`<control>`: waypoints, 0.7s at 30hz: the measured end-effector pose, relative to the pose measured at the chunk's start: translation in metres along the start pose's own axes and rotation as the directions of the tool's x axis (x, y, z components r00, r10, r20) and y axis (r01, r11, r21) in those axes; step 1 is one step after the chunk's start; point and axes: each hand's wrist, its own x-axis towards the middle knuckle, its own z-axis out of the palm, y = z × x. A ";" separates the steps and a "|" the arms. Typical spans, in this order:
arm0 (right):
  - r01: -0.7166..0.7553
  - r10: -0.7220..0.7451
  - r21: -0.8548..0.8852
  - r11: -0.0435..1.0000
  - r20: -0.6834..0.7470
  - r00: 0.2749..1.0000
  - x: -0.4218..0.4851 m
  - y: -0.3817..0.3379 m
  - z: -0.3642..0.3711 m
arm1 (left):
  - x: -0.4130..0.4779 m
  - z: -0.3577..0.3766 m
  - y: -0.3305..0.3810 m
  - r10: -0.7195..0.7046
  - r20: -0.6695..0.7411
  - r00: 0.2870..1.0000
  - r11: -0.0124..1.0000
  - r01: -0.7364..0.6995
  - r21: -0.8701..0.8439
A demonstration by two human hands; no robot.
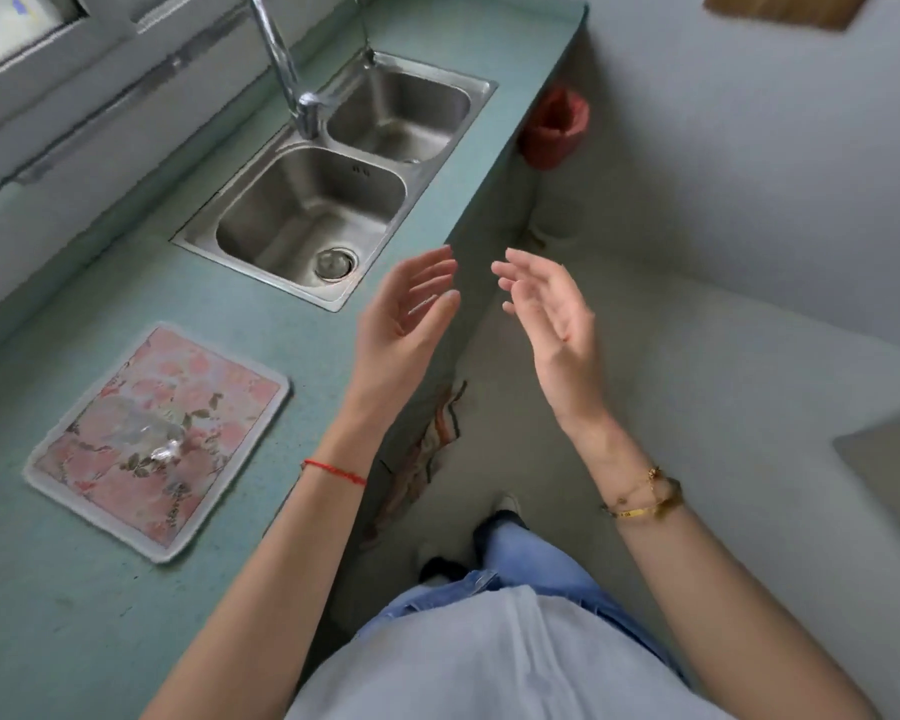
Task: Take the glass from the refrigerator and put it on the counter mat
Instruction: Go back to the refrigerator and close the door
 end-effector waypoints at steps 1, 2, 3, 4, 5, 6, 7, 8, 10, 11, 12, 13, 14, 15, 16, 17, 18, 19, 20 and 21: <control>-0.001 0.001 -0.004 1.000 -0.029 1.000 -0.001 0.000 -0.009 | 0.003 0.009 0.001 0.006 0.035 0.999 1.000 -0.006 0.000; 0.003 -0.004 -0.011 1.000 -0.077 0.997 -0.002 -0.001 -0.025 | 0.007 0.025 0.004 0.016 0.090 0.996 1.000 -0.015 -0.002; 0.004 -0.006 -0.017 1.000 -0.126 0.992 -0.004 -0.001 -0.040 | 0.010 0.040 0.006 0.029 0.144 0.989 1.000 -0.029 -0.006; 0.009 -0.013 -0.022 1.000 -0.178 0.984 -0.006 -0.001 -0.056 | 0.013 0.057 0.009 0.045 0.198 0.979 0.999 -0.044 -0.007; 0.014 -0.020 -0.028 1.000 -0.232 0.972 -0.009 -0.002 -0.073 | 0.016 0.075 0.012 0.060 0.249 0.967 0.998 -0.059 -0.012; 0.020 -0.029 -0.033 0.999 -0.283 0.959 -0.012 -0.001 -0.090 | 0.018 0.094 0.016 0.074 0.296 0.952 0.997 -0.072 -0.018; 0.023 -0.036 -0.044 0.999 -0.326 0.945 -0.014 -0.001 -0.106 | 0.020 0.112 0.020 0.083 0.335 0.938 0.997 -0.078 -0.028; 0.024 -0.043 -0.056 0.998 -0.366 0.930 -0.017 -0.001 -0.122 | 0.022 0.130 0.024 0.091 0.371 0.924 0.996 -0.082 -0.039; 0.023 -0.050 -0.066 0.998 -0.445 0.894 -0.023 -0.003 -0.156 | 0.025 0.168 0.031 0.103 0.444 0.890 0.994 -0.083 -0.064; 0.027 -0.058 -0.072 0.997 -0.488 0.871 -0.025 -0.005 -0.175 | 0.027 0.188 0.034 0.112 0.480 0.870 0.993 -0.084 -0.080; 0.032 -0.068 -0.078 0.996 -0.527 0.847 -0.027 -0.006 -0.193 | 0.028 0.208 0.038 0.123 0.512 0.850 0.992 -0.087 -0.095; 0.036 -0.076 -0.083 0.996 -0.558 0.826 -0.029 -0.006 -0.210 | 0.028 0.227 0.041 0.132 0.539 0.832 0.990 -0.088 -0.108; 0.037 -0.081 -0.086 0.996 -0.587 0.805 -0.032 -0.007 -0.227 | 0.028 0.246 0.044 0.138 0.565 0.813 0.989 -0.086 -0.118; 0.039 -0.087 -0.092 0.995 -0.614 0.785 -0.035 -0.009 -0.243 | 0.027 0.266 0.048 0.143 0.588 0.796 0.988 -0.083 -0.129; 0.041 -0.098 -0.103 0.994 -0.642 0.760 -0.038 -0.010 -0.261 | 0.025 0.286 0.053 0.150 0.613 0.776 0.987 -0.078 -0.142; 0.042 -0.107 -0.113 0.993 -0.667 0.737 -0.042 -0.012 -0.276 | 0.023 0.304 0.056 0.156 0.632 0.759 0.985 -0.073 -0.156; 0.041 -0.114 -0.121 0.992 -0.692 0.713 -0.046 -0.012 -0.291 | 0.020 0.323 0.060 0.163 0.653 0.739 0.983 -0.068 -0.168; 0.039 -0.122 -0.131 0.991 -0.717 0.686 -0.050 -0.013 -0.307 | 0.017 0.342 0.063 0.174 0.678 0.714 0.981 -0.065 -0.183; 0.040 -0.133 -0.142 0.989 -0.739 0.660 -0.054 -0.014 -0.320 | 0.014 0.359 0.067 0.188 0.701 0.688 0.978 -0.066 -0.197; 0.043 -0.144 -0.151 0.988 -0.761 0.632 -0.058 -0.016 -0.333 | 0.011 0.376 0.071 0.199 0.724 0.660 0.976 -0.065 -0.208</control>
